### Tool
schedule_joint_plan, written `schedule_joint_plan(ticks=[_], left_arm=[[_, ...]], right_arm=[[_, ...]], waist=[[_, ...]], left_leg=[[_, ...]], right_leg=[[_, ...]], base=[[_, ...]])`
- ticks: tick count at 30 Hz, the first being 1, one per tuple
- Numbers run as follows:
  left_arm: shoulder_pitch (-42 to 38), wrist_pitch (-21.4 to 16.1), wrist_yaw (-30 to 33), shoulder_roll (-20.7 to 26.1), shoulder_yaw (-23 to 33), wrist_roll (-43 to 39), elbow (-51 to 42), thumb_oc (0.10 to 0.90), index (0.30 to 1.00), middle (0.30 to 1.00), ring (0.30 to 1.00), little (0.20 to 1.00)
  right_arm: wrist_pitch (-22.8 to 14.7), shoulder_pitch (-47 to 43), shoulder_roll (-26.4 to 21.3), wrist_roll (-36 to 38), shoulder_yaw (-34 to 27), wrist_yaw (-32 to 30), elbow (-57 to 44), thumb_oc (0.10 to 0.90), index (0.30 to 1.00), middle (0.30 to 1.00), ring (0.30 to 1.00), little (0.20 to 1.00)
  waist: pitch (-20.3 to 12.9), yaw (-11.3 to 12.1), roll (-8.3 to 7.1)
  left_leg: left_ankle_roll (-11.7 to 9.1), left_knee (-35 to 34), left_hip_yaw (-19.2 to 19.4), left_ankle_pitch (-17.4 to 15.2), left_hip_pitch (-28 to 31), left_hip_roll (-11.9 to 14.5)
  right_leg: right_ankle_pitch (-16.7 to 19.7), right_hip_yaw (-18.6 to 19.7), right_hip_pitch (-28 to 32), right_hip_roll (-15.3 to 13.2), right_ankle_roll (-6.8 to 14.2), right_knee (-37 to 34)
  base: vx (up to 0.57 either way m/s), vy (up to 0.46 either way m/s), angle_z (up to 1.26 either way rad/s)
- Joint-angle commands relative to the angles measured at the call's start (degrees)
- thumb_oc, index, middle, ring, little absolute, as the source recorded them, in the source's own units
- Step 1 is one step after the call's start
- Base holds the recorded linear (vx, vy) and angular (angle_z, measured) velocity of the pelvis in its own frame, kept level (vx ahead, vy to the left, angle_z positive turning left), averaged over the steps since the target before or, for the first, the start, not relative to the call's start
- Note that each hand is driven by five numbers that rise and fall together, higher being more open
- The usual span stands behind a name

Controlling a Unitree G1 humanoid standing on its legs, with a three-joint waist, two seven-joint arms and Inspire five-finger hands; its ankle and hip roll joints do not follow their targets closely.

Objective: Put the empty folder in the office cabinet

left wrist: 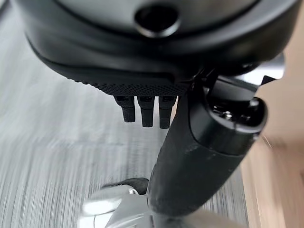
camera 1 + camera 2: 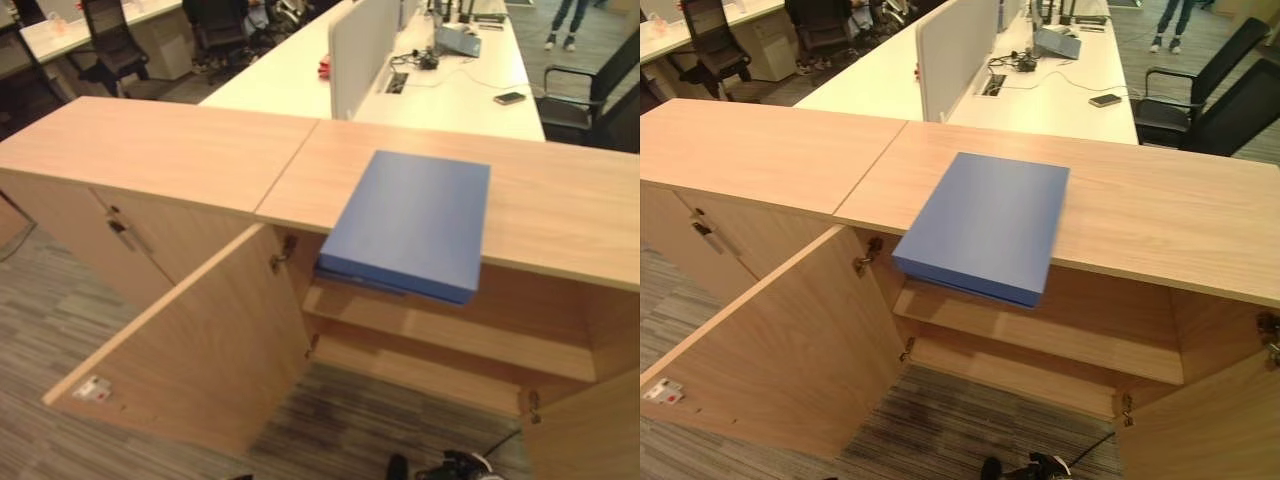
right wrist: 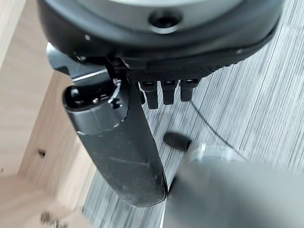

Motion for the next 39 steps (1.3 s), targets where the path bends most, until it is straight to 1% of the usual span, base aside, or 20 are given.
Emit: schedule_joint_plan(ticks=[1, 2, 4, 6, 7, 8, 10, 11, 12, 13, 14, 16, 18, 22, 26, 29, 33, 35, 36, 39], left_arm=[[-2.26, -3.92, -5.01, 2.27, -3.2, 3.02, -14.16, 0.8, 0.9, 0.9, 0.9, 0.9], [-0.46, -5.04, -8.36, 8.86, -4.05, 0.39, -29.46, 0.8, 0.9, 0.9, 0.9, 0.9], [0.77, -5.67, -10.68, 14.33, -3.59, -1.39, -41.86, 0.8, 0.9, 0.9, 0.9, 0.9], [1.59, -6.28, -12.27, 17.07, -2.28, -4.53, -50.04, 0.8, 0.9, 0.9, 0.9, 0.9], [2.46, -6.07, -12.84, 17.6, -0.77, -7.89, -53.81, 0.8, 0.9, 0.9, 0.9, 0.9], [3.81, -6.11, -13.19, 16.72, 0.82, -12.86, -56.02, 0.8, 0.9, 0.9, 0.9, 0.9], [5.39, -5.63, -12.76, 13.59, 3.05, -19.73, -57.33, 0.8, 0.9, 0.9, 0.9, 0.9], [5.39, -5.6, -12.77, 13.61, 3.1, -19.75, -57.37, 0.8, 0.9, 0.9, 0.9, 0.9], [7.5, -5.3, -12.34, 10.65, 5.79, -24.38, -60.07, 0.8, 0.9, 0.9, 0.9, 0.9], [9.46, -5.49, -11.62, 9.83, 8.38, -26.06, -63.57, 0.8, 0.9, 0.9, 0.9, 0.9], [9.6, -5.38, -11.61, 9.86, 8.47, -26.08, -63.74, 0.8, 0.9, 0.9, 0.9, 0.9], [11.22, -6.13, -9.65, 8.98, 11.96, -24.93, -66.74, 0.8, 0.9, 0.9, 0.9, 0.9], [12.8, -7.06, -7.45, 8.55, 15.46, -22.37, -70.14, 0.8, 0.9, 0.9, 0.9, 0.9], [14.74, -9.07, 2.36, 6.01, 23.59, -12.35, -73.49, 0.8, 0.9, 0.9, 0.9, 0.9], [15.57, -9.45, 9.54, 3.22, 28.43, -9.22, -73.25, 0.8, 0.9, 0.9, 0.9, 0.9], [14.83, -9.94, 14.37, 3.54, 30.85, -4.28, -73.84, 0.8, 0.9, 0.9, 0.9, 0.9], [13.03, -10.18, 17.95, 4.34, 31.58, -0.77, -74.34, 0.8, 0.9, 0.9, 0.9, 0.9], [11.44, -9.86, 21.65, 5.39, 32.52, 4.66, -75.62, 0.8, 0.9, 0.9, 0.9, 0.9], [11.41, -9.81, 21.76, 5.4, 32.49, 4.81, -75.65, 0.8, 0.9, 0.9, 0.9, 0.9], [9.0, -8.82, 24.61, 7.59, 32.76, 11.79, -76.99, 0.8, 0.9, 0.9, 0.9, 0.9]], right_arm=[[-1.55, -2.16, -3.08, -0.58, 0.96, -0.5, -0.45, 0.8, 0.9, 0.9, 0.9, 0.9], [-1.78, -3.26, -4.62, -0.76, 0.5, -0.2, -0.25, 0.8, 0.9, 0.9, 0.9, 0.9], [-1.62, -3.67, -5.21, -0.78, -0.16, -0.06, 0.26, 0.8, 0.9, 0.9, 0.9, 0.9], [-1.33, -3.46, -5.49, -0.9, -0.97, -0.12, 0.8, 0.8, 0.9, 0.9, 0.9, 0.9], [-1.13, -3.26, -5.39, -1.08, -1.27, -0.12, 0.93, 0.8, 0.9, 0.9, 0.9, 0.9], [-0.9, -3.11, -5.5, -1.33, -1.37, -0.07, 1.02, 0.8, 0.9, 0.9, 0.9, 0.9], [-0.64, -2.88, -5.48, -1.64, -1.42, 0.11, 0.82, 0.8, 0.9, 0.9, 0.9, 0.9], [-0.64, -2.91, -5.47, -1.64, -1.41, 0.11, 0.81, 0.8, 0.9, 0.9, 0.9, 0.9], [-0.53, -2.19, -5.12, -1.8, -1.68, 0.37, 0.32, 0.8, 0.9, 0.9, 0.9, 0.9], [-0.61, -1.75, -4.72, -1.86, -1.81, 0.25, -0.27, 0.8, 0.9, 0.9, 0.9, 0.9], [-0.6, -1.72, -4.7, -1.85, -1.76, 0.25, -0.29, 0.8, 0.9, 0.9, 0.9, 0.9], [-0.91, -1.25, -3.98, -1.49, -2.1, -0.14, -1.13, 0.8, 0.9, 0.9, 0.9, 0.9], [-1.0, 0.12, -3.09, -1.18, -2.56, -0.4, -1.47, 0.8, 0.9, 0.9, 0.9, 0.9], [-1.32, 3.36, -0.99, -0.2, -2.77, -1.58, -2.43, 0.8, 0.9, 0.9, 0.9, 0.9], [-1.0, 4.67, 0.38, 1.12, -3.4, -2.65, -3.1, 0.8, 0.9, 0.9, 0.9, 0.9], [-0.94, 5.41, 1.31, 1.67, -3.49, -3.46, -3.16, 0.8, 0.9, 0.9, 0.9, 0.9], [-1.07, 5.71, 2.0, 2.11, -3.12, -4.12, -2.94, 0.8, 0.9, 0.9, 0.9, 0.9], [-1.29, 5.77, 2.73, 2.2, -2.67, -4.76, -2.44, 0.8, 0.9, 0.9, 0.9, 0.9], [-1.32, 5.74, 2.79, 2.2, -2.68, -4.79, -2.41, 0.8, 0.9, 0.9, 0.9, 0.9], [-1.57, 5.58, 3.42, 2.02, -2.29, -5.37, -1.59, 0.8, 0.9, 0.9, 0.9, 0.9]], waist=[[-0.06, -0.66, -0.49], [0.38, -0.86, 0.13], [0.75, -0.84, 0.13], [1.33, -0.97, -0.37], [1.74, -1.08, -0.69], [1.88, -1.04, -0.85], [2.55, -0.31, -0.85], [2.41, -0.43, -0.94], [2.38, 0.28, -1.19], [2.28, 1.15, -1.03], [2.26, 1.09, -1.09], [2.1, 1.62, -0.84], [1.54, 2.0, -0.88], [0.12, 2.75, -1.45], [-0.57, 3.0, -1.78], [-1.32, 3.15, -2.04], [-1.57, 3.18, -2.3], [-2.01, 3.27, -2.66], [-1.98, 3.31, -2.71], [-2.49, 3.34, -3.09]], left_leg=[[-1.15, -2.41, -0.54, 2.04, -2.64, 2.65], [-1.93, -0.98, -0.27, 2.06, -3.55, 3.88], [-2.2, 2.38, 0.28, 1.44, -5.16, 4.37], [-2.25, 7.56, 2.0, 0.78, -7.36, 4.32], [-2.1, 10.93, 3.43, 0.86, -8.81, 4.46], [-1.62, 12.69, 4.53, 0.71, -9.24, 4.36], [-0.58, 16.13, 3.41, -0.49, -11.29, 1.7], [-0.55, 16.07, 3.33, -0.26, -11.54, 1.58], [0.16, 14.71, 0.71, -1.05, -13.48, -2.73], [0.14, 11.82, -0.96, 0.9, -14.39, -4.89], [0.15, 11.65, -0.96, 1.0, -14.29, -4.92], [-0.05, 8.36, -1.4, 3.31, -13.75, -4.86], [0.3, 5.07, -1.7, 4.23, -11.84, -4.45], [0.56, -0.52, -2.84, 5.4, -7.7, -4.22], [0.81, -3.54, -3.31, 5.92, -5.49, -4.45], [0.84, -3.73, -3.32, 5.32, -4.76, -4.71], [0.89, -3.73, -3.35, 5.02, -4.36, -4.83], [0.92, -3.73, -3.12, 4.64, -4.13, -4.96], [0.93, -3.73, -3.09, 4.62, -4.1, -4.97], [0.86, -3.73, -2.84, 4.33, -3.94, -4.98]], right_leg=[[-7.53, 3.54, -0.8, -1.38, 3.41, 6.0], [-8.66, 3.52, -1.02, -0.63, 3.0, 6.88], [-9.45, 3.28, -0.57, -0.36, 2.47, 7.2], [-9.57, 3.0, 0.27, -0.71, 2.04, 7.3], [-9.53, 2.69, 0.75, -0.9, 1.76, 7.42], [-9.62, 2.55, 1.34, -0.89, 1.52, 7.36], [-9.95, 2.72, 2.02, -0.9, 1.37, 7.32], [-9.82, 2.63, 1.82, -1.01, 1.39, 7.27], [-9.69, 2.93, 2.21, -1.09, 1.6, 6.85], [-9.66, 3.11, 2.5, -0.46, 1.59, 6.83], [-9.7, 3.1, 2.52, -0.51, 1.6, 6.85], [-10.02, 3.59, 3.16, 0.31, 1.52, 7.14], [-10.25, 3.8, 4.01, 0.89, 1.26, 6.86], [-10.32, 3.05, 5.89, 1.4, 1.06, 5.01], [-10.1, 2.45, 7.24, 1.37, 1.39, 3.85], [-10.03, 2.15, 8.09, 1.01, 1.8, 3.25], [-9.77, 2.01, 8.38, 0.84, 2.03, 2.77], [-9.51, 2.17, 8.76, 0.75, 2.25, 2.17], [-9.47, 2.2, 8.82, 0.74, 2.26, 2.09], [-9.23, 2.28, 9.08, 0.64, 2.52, 1.5]], base=[[0.03, -0.201, -0.12], [0.02, -0.178, -0.05], [0.01, -0.197, -0.07], [0.0, -0.151, -0.01], [0.02, -0.141, 0.02], [0.02, -0.111, 0.0], [0.02, -0.067, -0.05], [0.03, -0.044, -0.11], [0.06, -0.026, -0.11], [0.07, -0.027, -0.1], [0.06, -0.006, -0.08], [0.04, 0.002, -0.2], [0.08, 0.005, -0.27], [0.09, 0.007, 0.33], [0.04, 0.01, 0.24], [0.02, 0.016, -0.03], [0.0, 0.025, 0.04], [-0.01, 0.017, 0.0], [0.0, 0.0, 0.0], [0.0, 0.004, -0.01]])
